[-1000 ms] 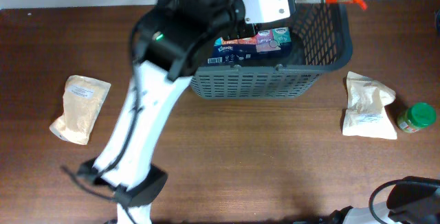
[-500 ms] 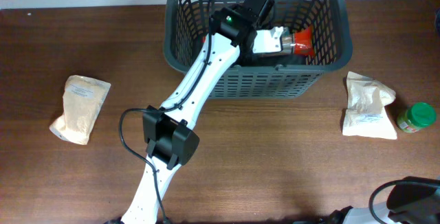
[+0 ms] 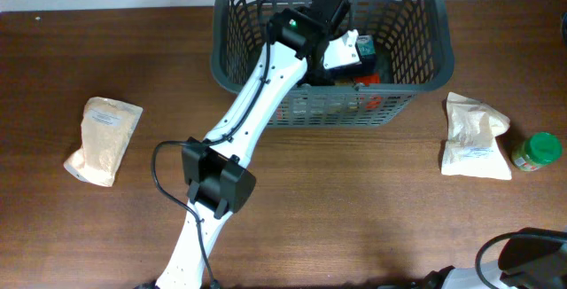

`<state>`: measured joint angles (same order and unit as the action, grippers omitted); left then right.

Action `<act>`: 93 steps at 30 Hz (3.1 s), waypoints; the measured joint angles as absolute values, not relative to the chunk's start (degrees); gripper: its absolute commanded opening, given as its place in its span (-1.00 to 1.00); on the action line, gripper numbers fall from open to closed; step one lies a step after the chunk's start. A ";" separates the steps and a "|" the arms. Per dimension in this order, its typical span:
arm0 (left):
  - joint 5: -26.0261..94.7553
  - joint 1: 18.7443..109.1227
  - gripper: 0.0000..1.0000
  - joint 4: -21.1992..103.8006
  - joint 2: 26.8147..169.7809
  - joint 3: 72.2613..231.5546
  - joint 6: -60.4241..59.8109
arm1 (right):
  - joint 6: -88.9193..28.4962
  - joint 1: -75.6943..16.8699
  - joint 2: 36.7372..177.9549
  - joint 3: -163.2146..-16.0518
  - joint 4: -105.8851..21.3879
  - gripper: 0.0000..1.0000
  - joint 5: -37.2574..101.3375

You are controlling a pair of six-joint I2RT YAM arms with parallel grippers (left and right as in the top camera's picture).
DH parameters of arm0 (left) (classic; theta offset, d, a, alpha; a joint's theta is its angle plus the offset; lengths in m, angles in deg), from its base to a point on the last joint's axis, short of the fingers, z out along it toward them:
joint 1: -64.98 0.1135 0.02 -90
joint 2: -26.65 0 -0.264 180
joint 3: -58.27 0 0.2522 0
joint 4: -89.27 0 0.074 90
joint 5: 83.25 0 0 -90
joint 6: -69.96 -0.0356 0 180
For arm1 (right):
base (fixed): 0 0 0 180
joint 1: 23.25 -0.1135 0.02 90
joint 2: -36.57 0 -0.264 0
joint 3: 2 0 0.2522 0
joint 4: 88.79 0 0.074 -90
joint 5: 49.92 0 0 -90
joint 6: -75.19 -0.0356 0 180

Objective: Pack container
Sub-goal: 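Place the snack bar pack into the basket beside the tissues, then grasp the left kraft paper pouch with the left gripper, then drop the kraft pouch into the basket and withdraw left gripper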

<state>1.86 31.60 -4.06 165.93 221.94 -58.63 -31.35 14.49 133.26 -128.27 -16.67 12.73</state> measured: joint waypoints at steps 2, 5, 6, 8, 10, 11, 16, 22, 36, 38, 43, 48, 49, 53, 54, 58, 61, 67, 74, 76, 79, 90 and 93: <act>1.89 32.56 0.85 -5.00 165.89 223.90 -54.15 | -31.35 14.49 133.26 -128.27 -16.67 0.97 12.73; 2.04 35.01 0.95 -7.39 164.73 229.22 -48.21 | -31.37 14.49 133.26 -128.27 -16.67 0.97 12.73; 2.04 36.03 0.97 -8.04 163.79 231.14 -46.59 | -31.35 14.49 133.26 -128.27 -16.67 0.98 12.73; 2.02 38.13 0.97 -9.13 160.99 235.12 -43.77 | -31.37 14.49 133.26 -128.27 -16.67 0.98 12.73; 2.02 40.14 0.97 -10.12 157.28 238.64 -41.80 | -31.35 14.49 133.26 -128.27 -16.64 0.98 12.73; 2.02 41.32 0.96 -10.80 154.79 240.21 -40.71 | -31.37 14.49 133.26 -128.27 -16.67 0.97 12.73; 2.28 48.36 0.78 -18.12 143.29 244.10 -33.45 | -31.37 14.49 133.26 -128.27 -16.69 0.98 12.73; 2.41 61.54 0.57 -20.76 141.96 237.52 -25.93 | -31.33 14.49 133.26 -128.27 -16.67 0.97 12.73; 7.52 88.10 0.68 -4.57 144.47 186.49 -31.62 | -31.37 14.49 133.26 -128.27 -16.64 0.97 12.73; 8.46 89.95 0.61 -0.92 144.47 181.72 -35.42 | -31.37 14.49 133.26 -128.27 -16.62 0.98 12.73; 5.19 91.00 0.60 7.15 144.47 175.29 -39.70 | -31.37 14.49 133.26 -128.27 -16.62 0.98 12.73; 2.17 91.05 0.60 15.85 144.47 169.46 -43.97 | -31.35 14.49 133.26 -128.27 -16.64 0.98 12.73; 1.97 91.07 0.60 17.09 144.47 168.78 -44.56 | -31.35 14.49 133.26 -128.27 -16.62 0.97 12.73; 1.62 91.29 0.59 20.46 144.56 166.31 -46.52 | -31.35 14.49 133.26 -128.27 -16.64 0.97 12.73; 1.58 91.44 0.59 20.57 144.62 166.14 -46.70 | -31.35 14.49 133.26 -128.27 -16.62 0.97 12.73; 1.93 92.73 0.59 20.44 147.51 165.87 -46.57 | -31.37 14.49 133.26 -128.27 -16.64 0.97 12.73; 3.17 93.19 0.58 20.00 150.46 165.57 -45.91 | -31.35 14.49 133.26 -128.27 -16.64 0.97 12.73; 4.92 93.25 -0.97 19.41 152.19 165.44 -45.65 | -31.37 14.49 133.26 -128.27 -16.64 0.97 12.73; 7.85 93.30 -0.97 14.67 152.51 168.67 -44.29 | -31.37 14.49 133.26 -128.27 -16.64 0.97 12.73; 8.60 93.28 -0.96 8.29 153.63 173.55 -43.03 | -31.33 14.49 133.26 -128.27 -16.69 0.98 12.73; 10.52 93.25 -0.97 1.77 153.76 186.16 -40.97 | -31.35 14.49 133.26 -128.27 -16.71 0.98 12.73; 28.33 81.71 -0.97 -6.03 145.98 224.91 -40.67 | -31.37 14.49 133.26 -128.27 -16.69 0.97 12.73; 29.67 73.21 -0.96 -4.22 142.72 229.17 -45.43 | -31.35 14.49 133.26 -128.27 -16.69 0.97 12.73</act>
